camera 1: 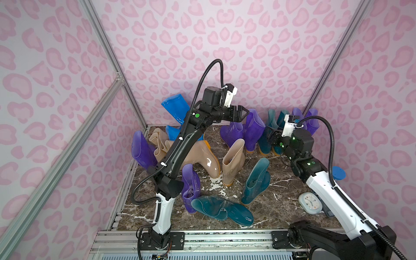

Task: Match and arrange rain boots in pairs
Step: Pair a pair of rain boots at the center of the board, then adjust the rain boot at the center of the board.

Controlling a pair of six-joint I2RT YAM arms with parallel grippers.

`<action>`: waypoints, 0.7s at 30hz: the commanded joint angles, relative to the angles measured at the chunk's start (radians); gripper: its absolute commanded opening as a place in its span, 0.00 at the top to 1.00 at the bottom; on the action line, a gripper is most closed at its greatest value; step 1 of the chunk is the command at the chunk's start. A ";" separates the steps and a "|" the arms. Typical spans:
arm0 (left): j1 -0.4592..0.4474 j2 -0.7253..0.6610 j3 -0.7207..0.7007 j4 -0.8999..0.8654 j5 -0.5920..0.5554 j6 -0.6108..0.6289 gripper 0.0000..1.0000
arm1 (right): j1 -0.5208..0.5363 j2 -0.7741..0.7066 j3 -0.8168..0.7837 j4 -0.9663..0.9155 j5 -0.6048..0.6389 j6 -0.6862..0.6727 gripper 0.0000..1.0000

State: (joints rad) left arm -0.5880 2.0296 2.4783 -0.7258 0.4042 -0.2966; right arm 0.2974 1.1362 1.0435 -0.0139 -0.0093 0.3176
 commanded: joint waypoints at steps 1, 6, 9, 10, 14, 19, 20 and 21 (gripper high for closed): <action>0.020 -0.097 -0.056 -0.076 -0.103 0.080 0.12 | 0.045 -0.010 0.007 -0.010 0.058 -0.014 0.36; 0.152 -0.354 -0.371 -0.026 -0.226 0.059 0.00 | 0.127 -0.028 0.001 0.002 0.074 -0.033 0.36; 0.284 -0.526 -0.586 0.028 -0.255 -0.014 0.00 | 0.179 -0.033 -0.001 0.015 0.074 -0.046 0.36; 0.324 -0.571 -0.647 0.039 -0.267 -0.039 0.00 | 0.199 -0.034 0.000 0.021 0.077 -0.047 0.36; 0.428 -0.760 -0.854 0.004 -0.333 -0.057 0.00 | 0.313 -0.035 0.006 0.030 0.121 -0.065 0.36; 0.433 -0.898 -1.011 -0.046 -0.203 0.010 0.03 | 0.473 -0.029 0.031 -0.051 0.318 -0.082 0.34; 0.430 -0.901 -1.016 -0.057 -0.130 0.028 0.05 | 0.496 -0.038 0.028 -0.072 0.370 -0.079 0.33; 0.420 -0.900 -1.010 -0.071 -0.071 0.044 0.07 | 0.506 -0.053 0.020 -0.089 0.400 -0.070 0.32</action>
State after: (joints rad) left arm -0.1577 1.1381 1.4784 -0.7803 0.1715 -0.3061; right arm 0.7761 1.1004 1.0676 -0.0448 0.2253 0.2523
